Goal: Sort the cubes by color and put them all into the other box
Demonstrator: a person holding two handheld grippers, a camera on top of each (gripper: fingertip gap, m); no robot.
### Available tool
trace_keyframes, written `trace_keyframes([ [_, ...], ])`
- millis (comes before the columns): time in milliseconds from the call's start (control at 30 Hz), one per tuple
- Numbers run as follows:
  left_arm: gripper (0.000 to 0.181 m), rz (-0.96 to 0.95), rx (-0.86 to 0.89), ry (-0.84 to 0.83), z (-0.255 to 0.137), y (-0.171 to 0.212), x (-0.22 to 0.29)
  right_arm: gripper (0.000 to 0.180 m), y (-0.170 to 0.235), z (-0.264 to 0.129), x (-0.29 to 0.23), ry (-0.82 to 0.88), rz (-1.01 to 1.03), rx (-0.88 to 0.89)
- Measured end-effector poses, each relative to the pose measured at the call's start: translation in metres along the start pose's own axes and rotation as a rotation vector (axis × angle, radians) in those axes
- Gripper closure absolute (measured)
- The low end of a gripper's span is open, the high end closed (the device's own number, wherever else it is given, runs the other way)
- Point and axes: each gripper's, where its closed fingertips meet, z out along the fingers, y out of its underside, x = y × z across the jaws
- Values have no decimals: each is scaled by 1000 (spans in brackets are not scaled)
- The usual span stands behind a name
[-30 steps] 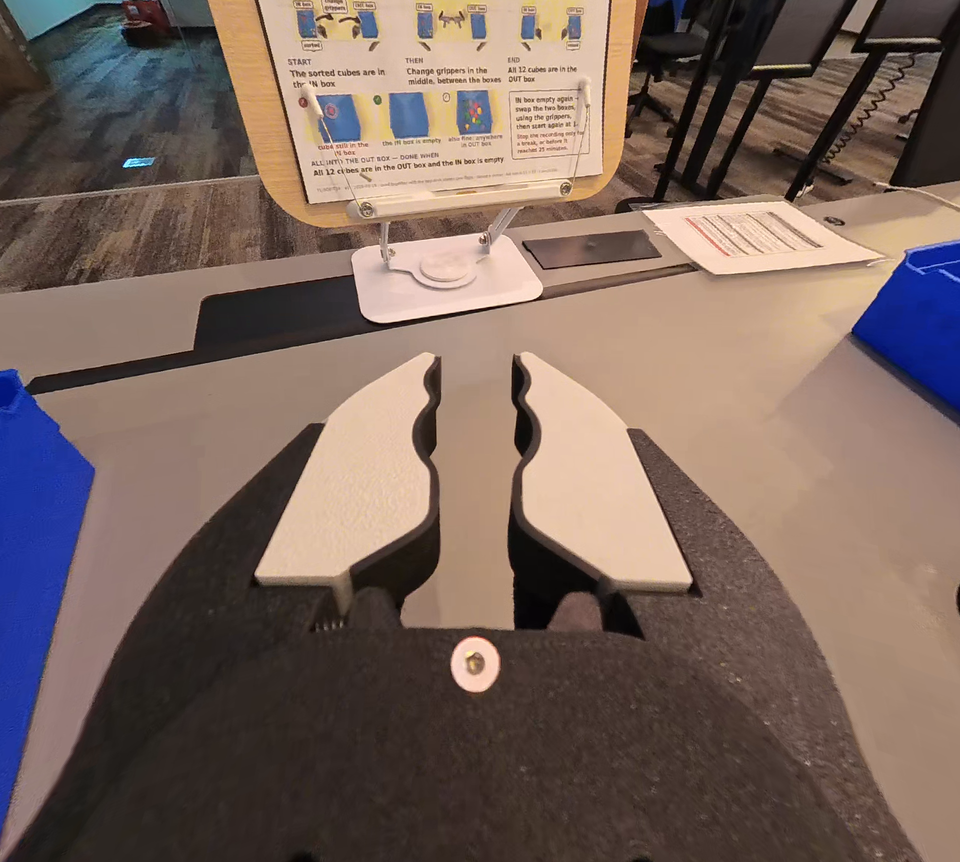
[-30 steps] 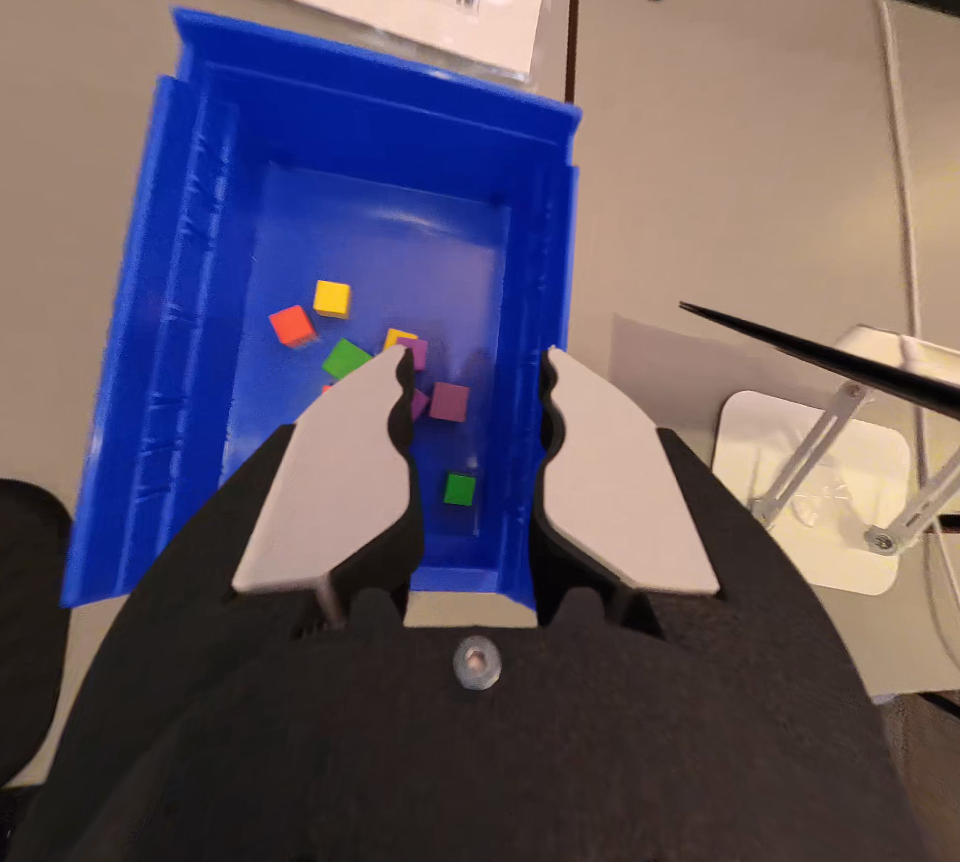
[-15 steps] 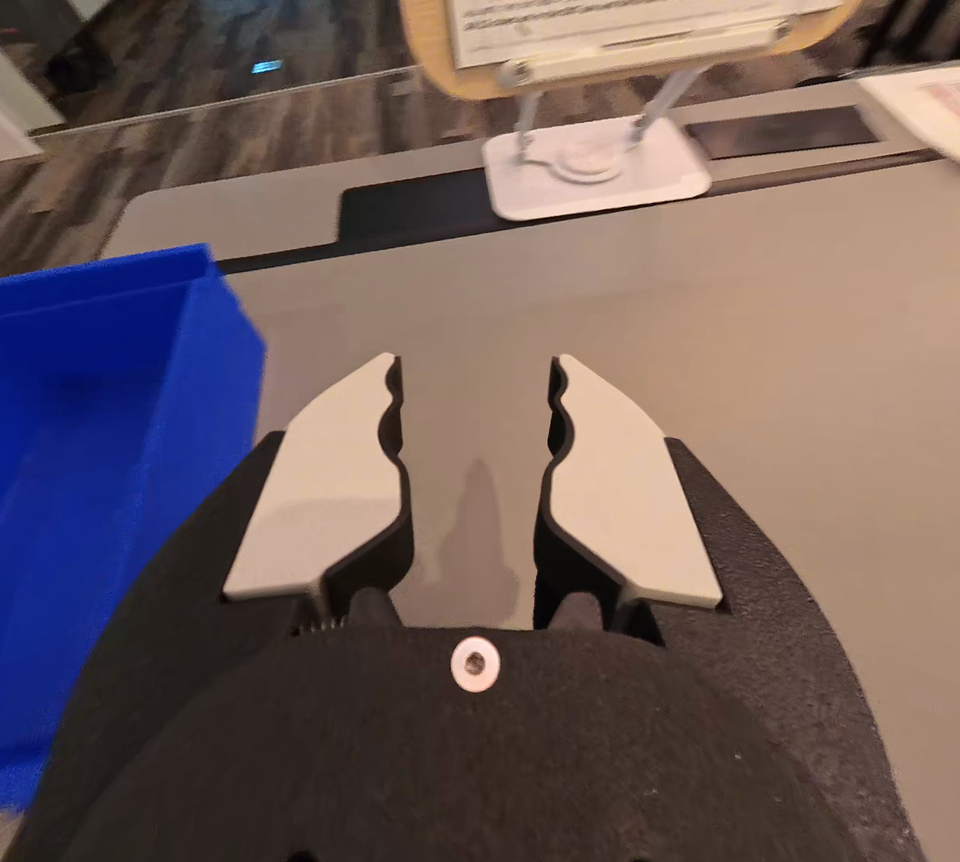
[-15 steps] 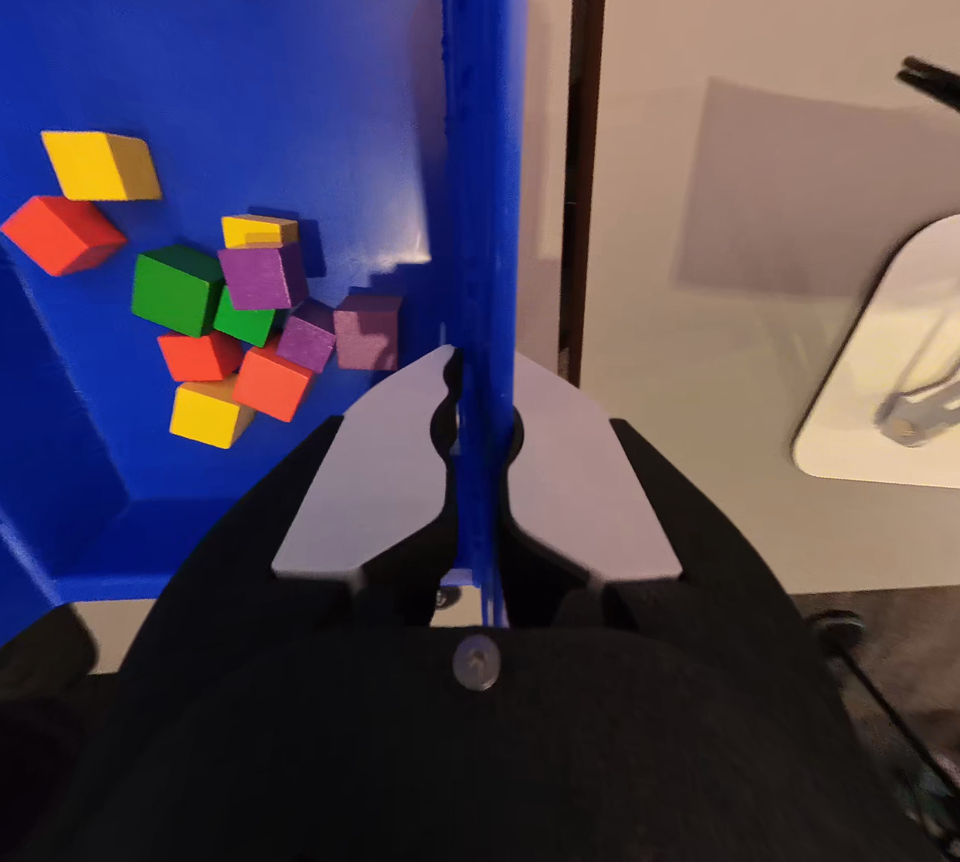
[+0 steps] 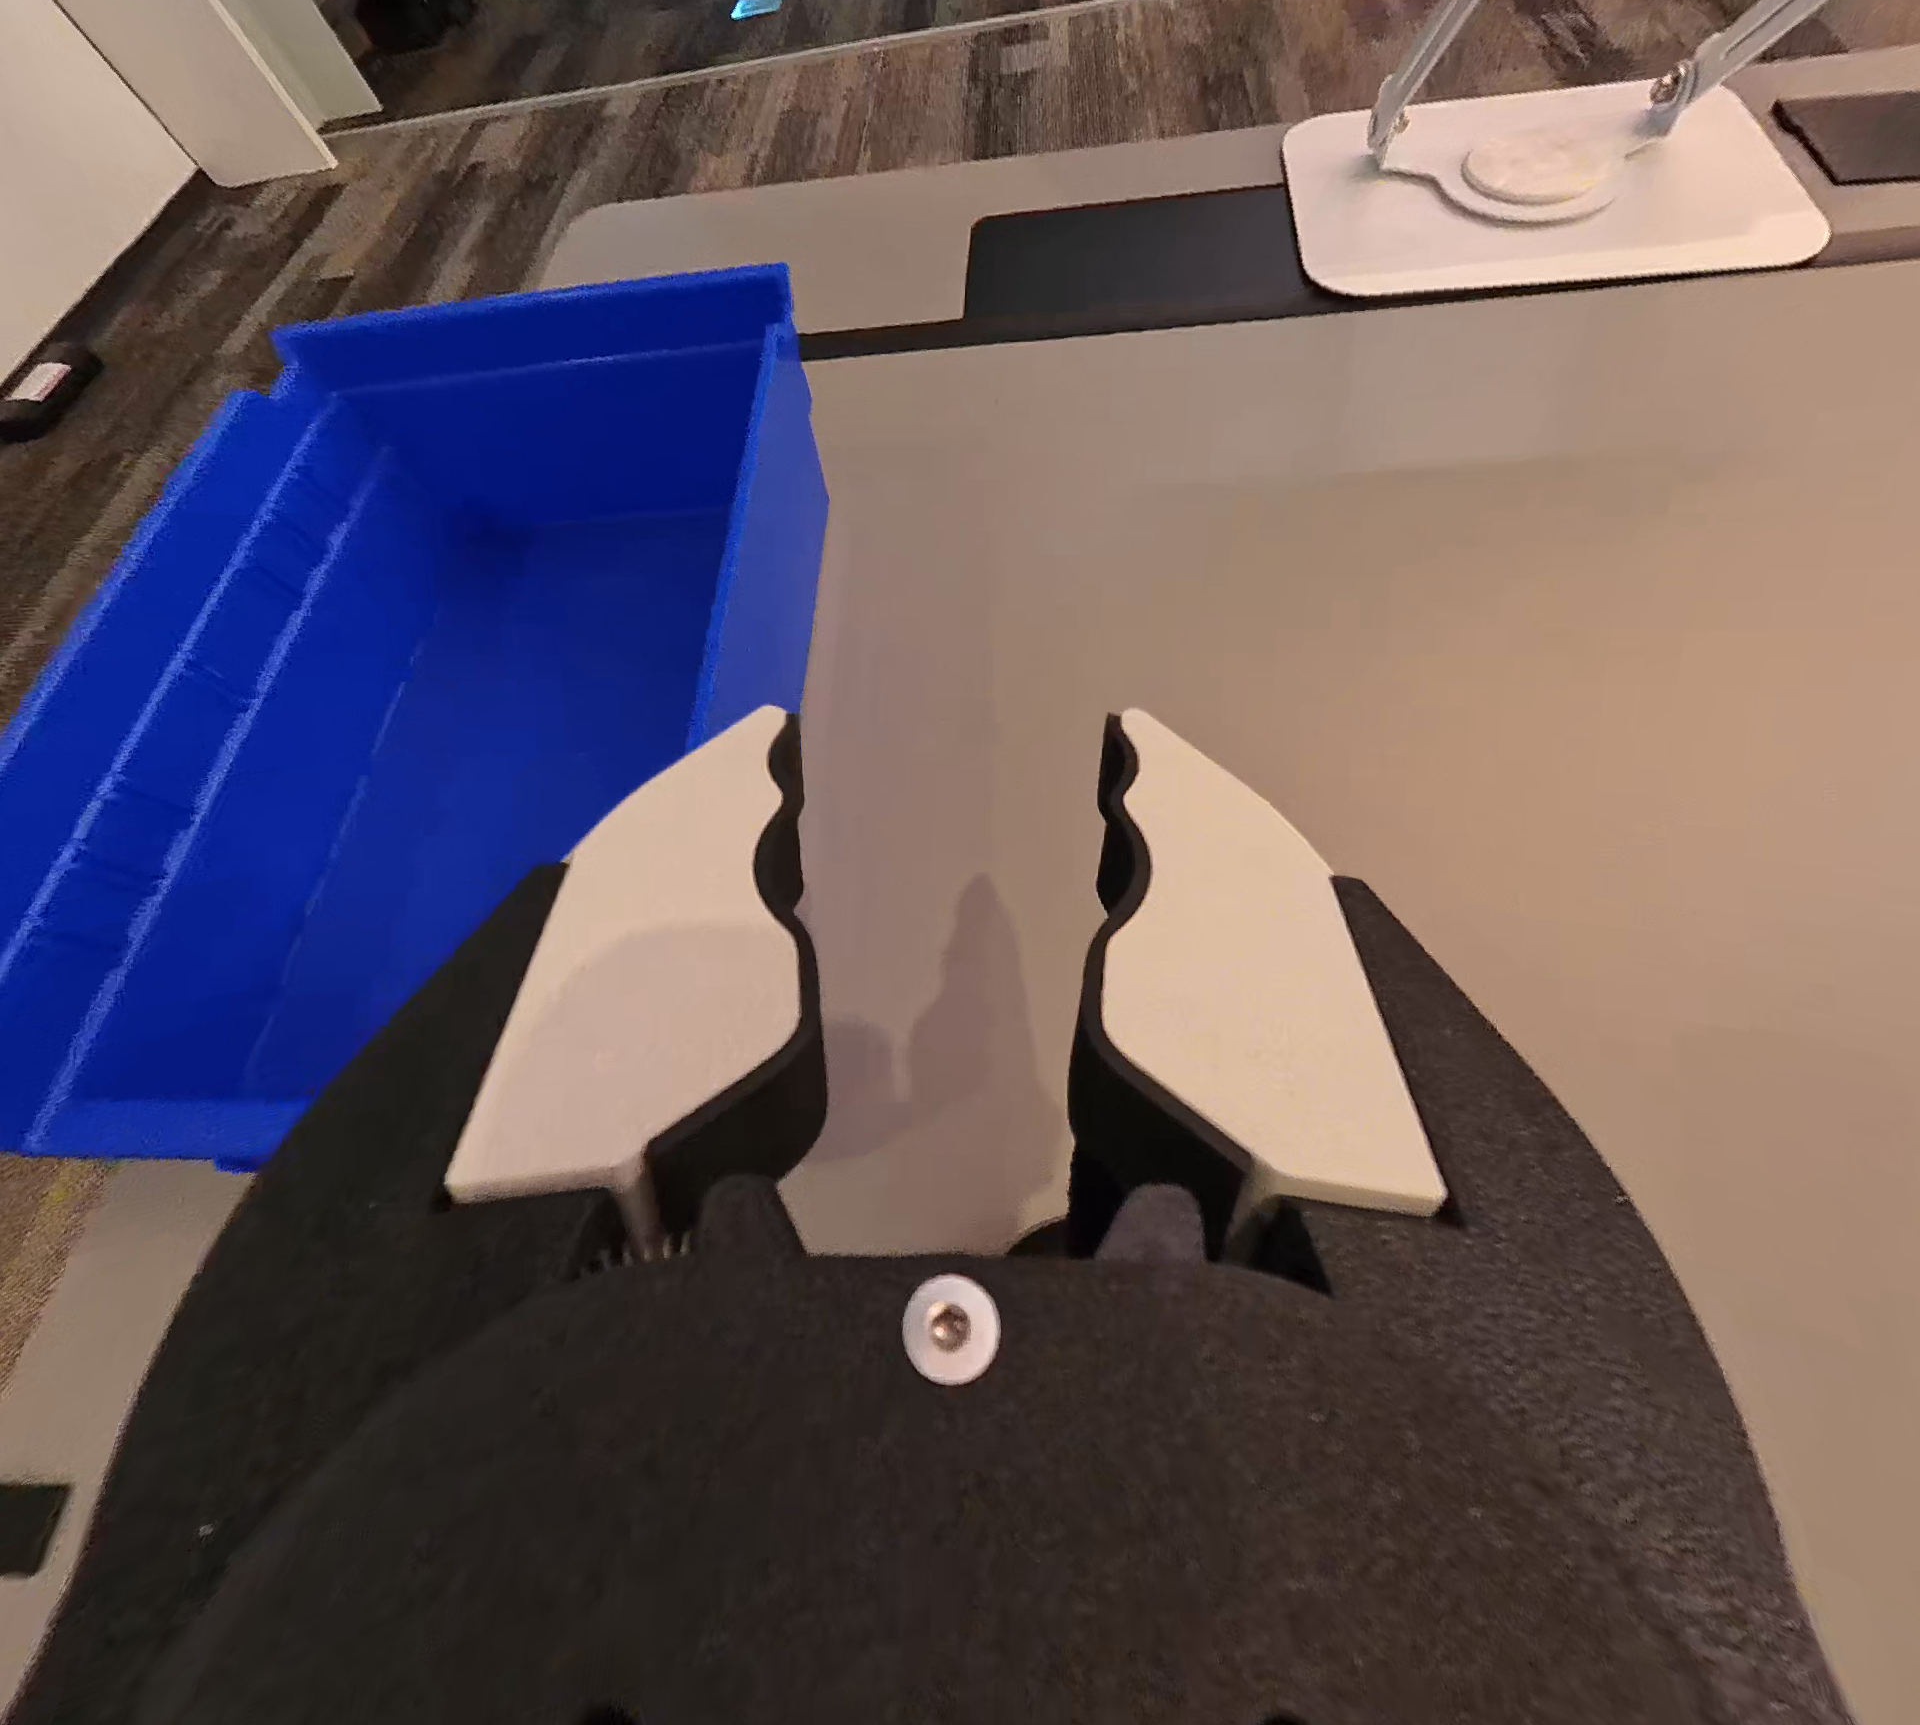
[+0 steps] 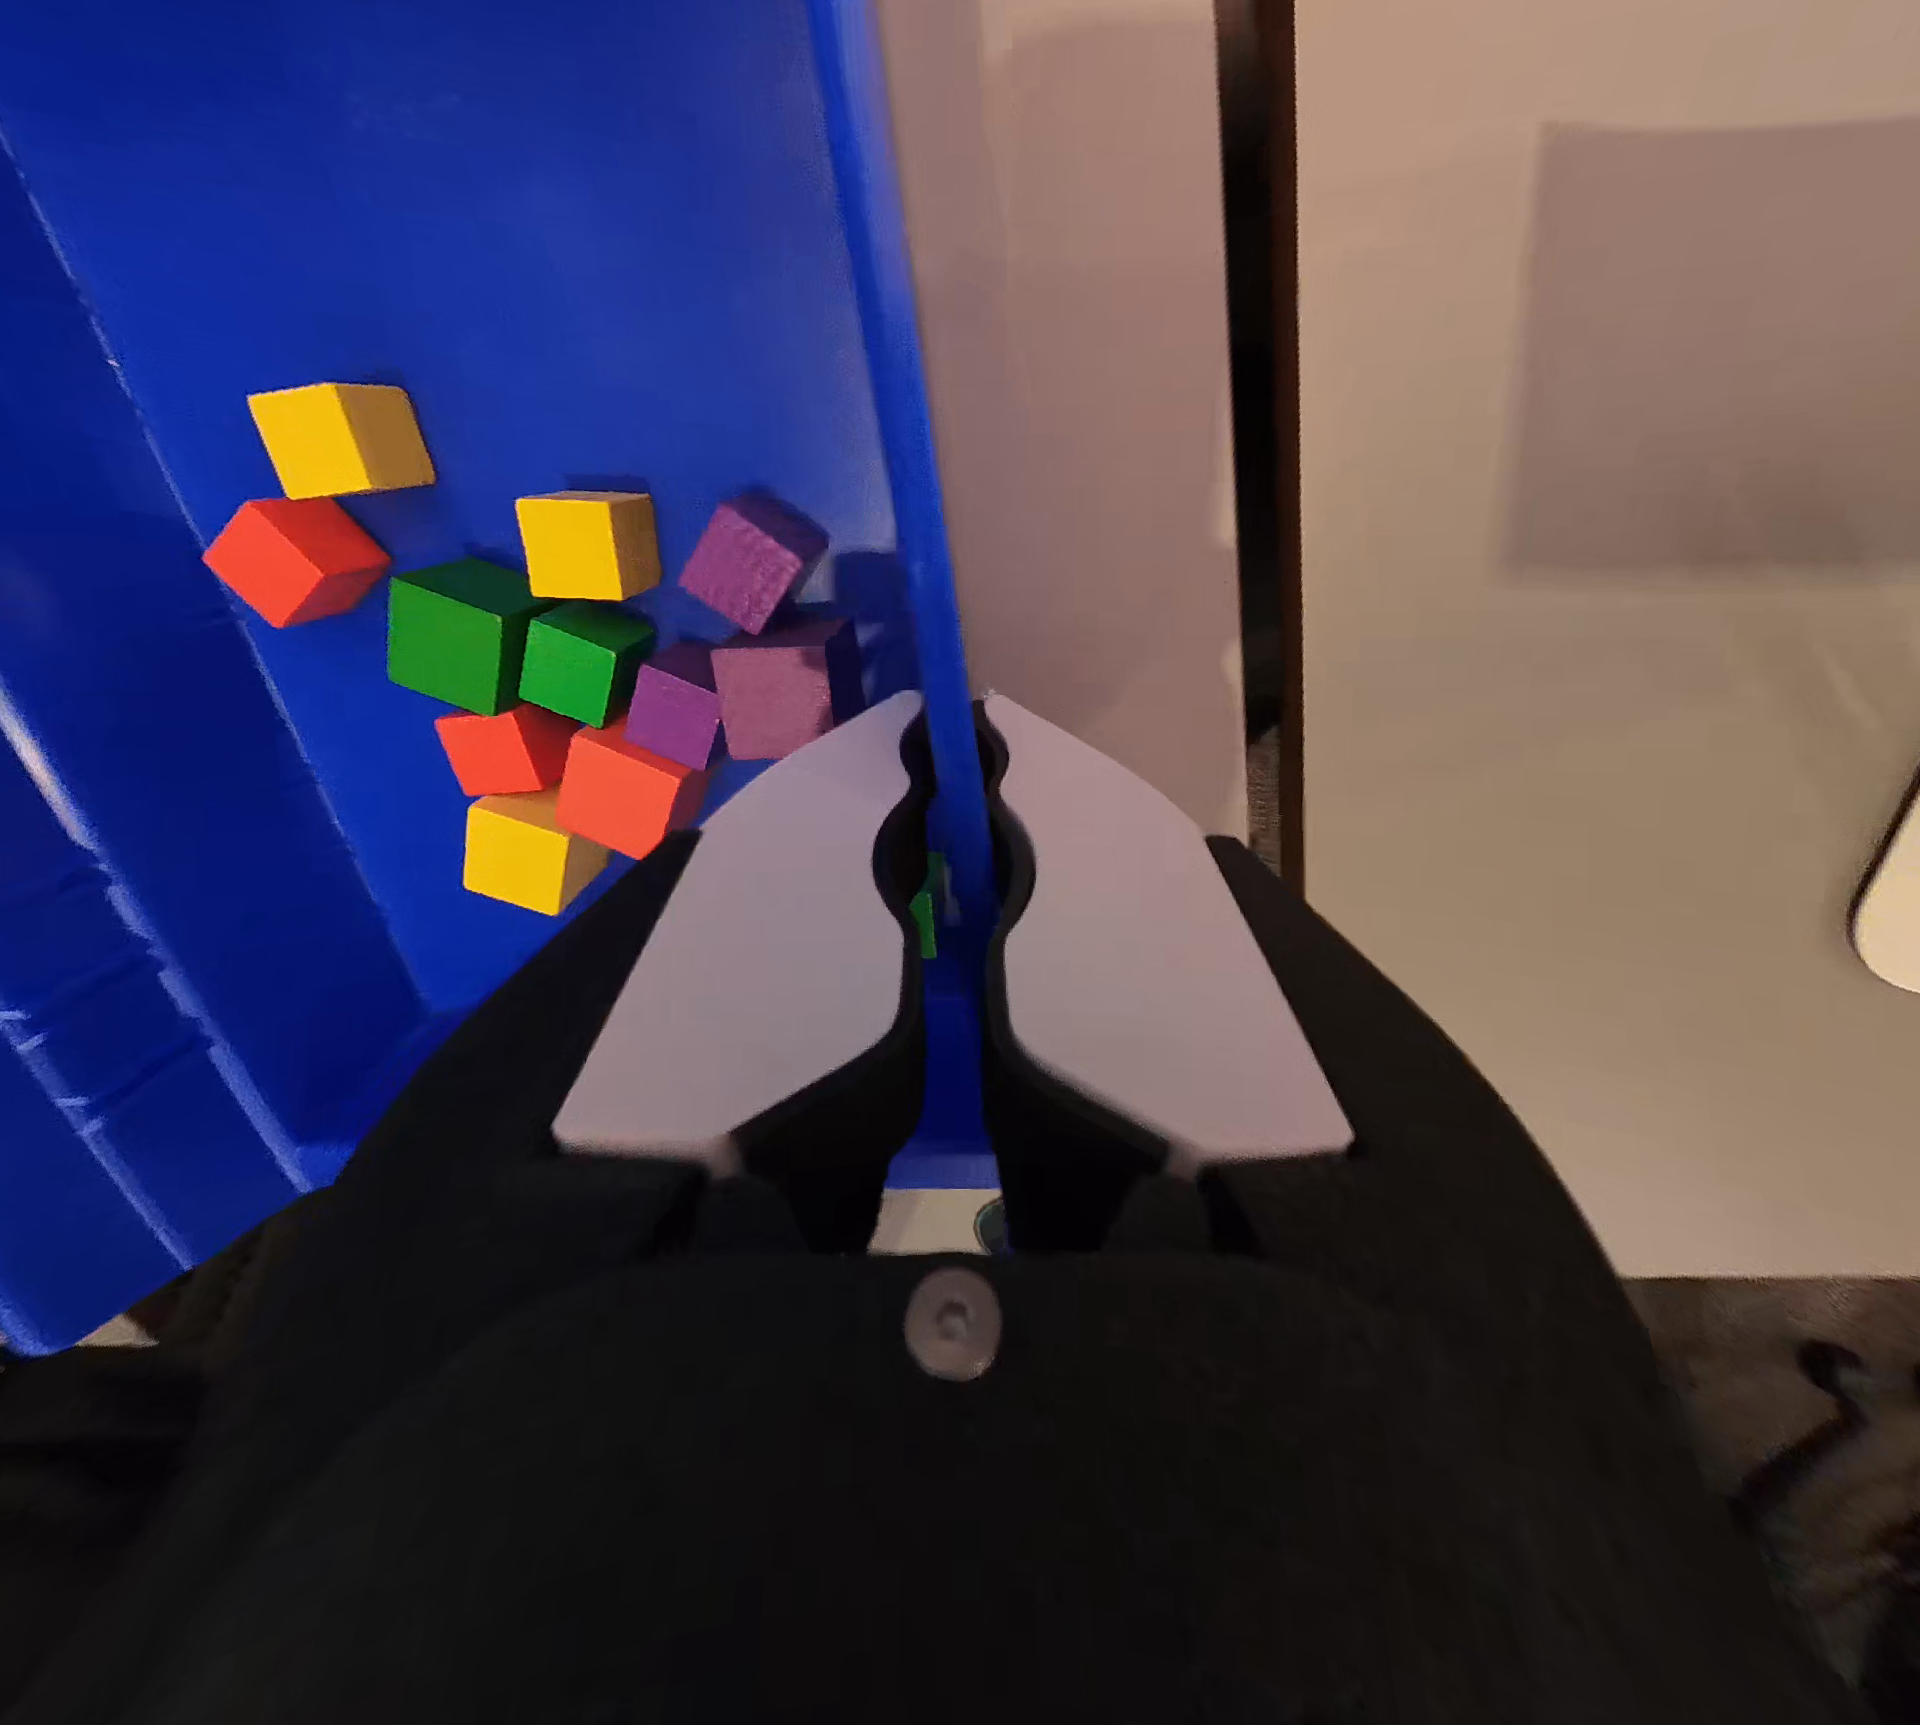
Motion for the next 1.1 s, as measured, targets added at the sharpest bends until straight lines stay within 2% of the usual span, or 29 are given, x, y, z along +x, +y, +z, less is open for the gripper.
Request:
trace_keyframes([
  [133, 125, 7, -14, 37, 7, 3, 12, 166, -7, -10, 6, 153, -65, 32],
  [300, 125, 20, 3, 43, 7, -4, 17, 153, -20, -43, -7, 255, -213, 143],
  [400, 126, 14, 12, 45, 7, -7, 18, 156, -18, -49, 0, 309, -253, 124],
  [467, 126, 20, 13, 44, 8, -8, 19, 155, -19, -42, 10, 281, -222, 102],
  [567, 125, 33, 2, 28, 8, -8, 15, 151, -13, -17, 7, 119, -191, 32],
  [633, 123, 45, -8, -24, 7, -7, 2, 173, -10, -6, 1, 35, -190, 5],
  [700, 122, 42, -24, -82, 5, -6, -16, 176, -11, -4, -1, -25, -129, 10],
  [900, 117, -1, -68, -188, -2, 1, -65, 176, -11, -4, -1, -30, -140, 22],
  [1033, 115, -47, -168, -143, 15, 17, -74, 176, -11, -4, -1, -25, -132, 28],
  [1100, 121, -86, -229, -130, 28, 29, -75, 176, -12, -4, -1, -25, -131, 39],
])
